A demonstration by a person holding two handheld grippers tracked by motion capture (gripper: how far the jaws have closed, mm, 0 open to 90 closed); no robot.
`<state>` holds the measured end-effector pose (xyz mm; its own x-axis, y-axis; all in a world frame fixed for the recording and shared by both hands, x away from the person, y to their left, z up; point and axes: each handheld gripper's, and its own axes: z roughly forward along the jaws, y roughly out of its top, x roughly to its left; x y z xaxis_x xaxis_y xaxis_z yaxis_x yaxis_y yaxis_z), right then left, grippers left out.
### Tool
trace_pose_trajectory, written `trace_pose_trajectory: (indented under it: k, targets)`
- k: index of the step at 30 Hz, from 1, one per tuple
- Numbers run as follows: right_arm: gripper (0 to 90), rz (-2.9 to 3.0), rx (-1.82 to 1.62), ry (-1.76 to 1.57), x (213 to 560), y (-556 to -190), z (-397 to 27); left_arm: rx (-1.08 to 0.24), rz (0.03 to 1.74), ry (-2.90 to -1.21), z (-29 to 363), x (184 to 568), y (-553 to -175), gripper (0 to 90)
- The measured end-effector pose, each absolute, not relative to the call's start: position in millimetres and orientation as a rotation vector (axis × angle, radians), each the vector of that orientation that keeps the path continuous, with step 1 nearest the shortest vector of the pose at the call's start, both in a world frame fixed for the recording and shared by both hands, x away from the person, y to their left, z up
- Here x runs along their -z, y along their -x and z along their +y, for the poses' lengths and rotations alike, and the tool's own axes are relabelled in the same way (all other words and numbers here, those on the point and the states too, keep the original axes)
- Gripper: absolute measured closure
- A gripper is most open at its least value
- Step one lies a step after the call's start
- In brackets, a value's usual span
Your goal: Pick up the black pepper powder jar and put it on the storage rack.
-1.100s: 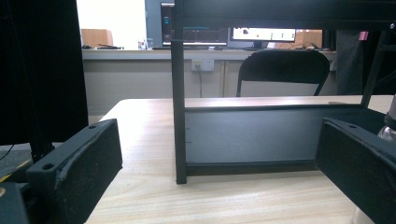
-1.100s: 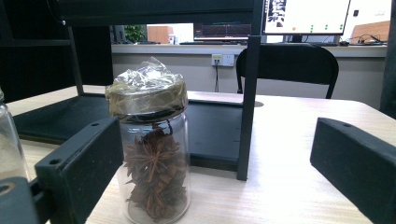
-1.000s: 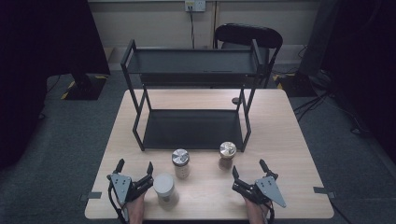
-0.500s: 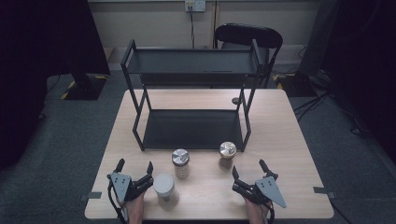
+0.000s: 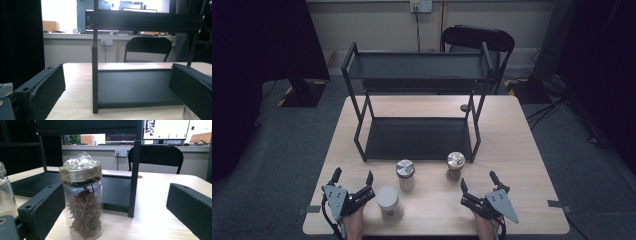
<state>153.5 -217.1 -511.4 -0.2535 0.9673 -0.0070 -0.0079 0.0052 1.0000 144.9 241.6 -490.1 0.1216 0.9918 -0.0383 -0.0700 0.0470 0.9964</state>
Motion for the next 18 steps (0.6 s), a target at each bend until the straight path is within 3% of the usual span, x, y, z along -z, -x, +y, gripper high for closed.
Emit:
trace_pose_trajectory:
  k: [18]
  targets:
    - [1.7, 1.39, -1.393, -1.067, 512, -153, -217, -1.089, 1.033, -1.136, 241, 466, -121, 0.0]
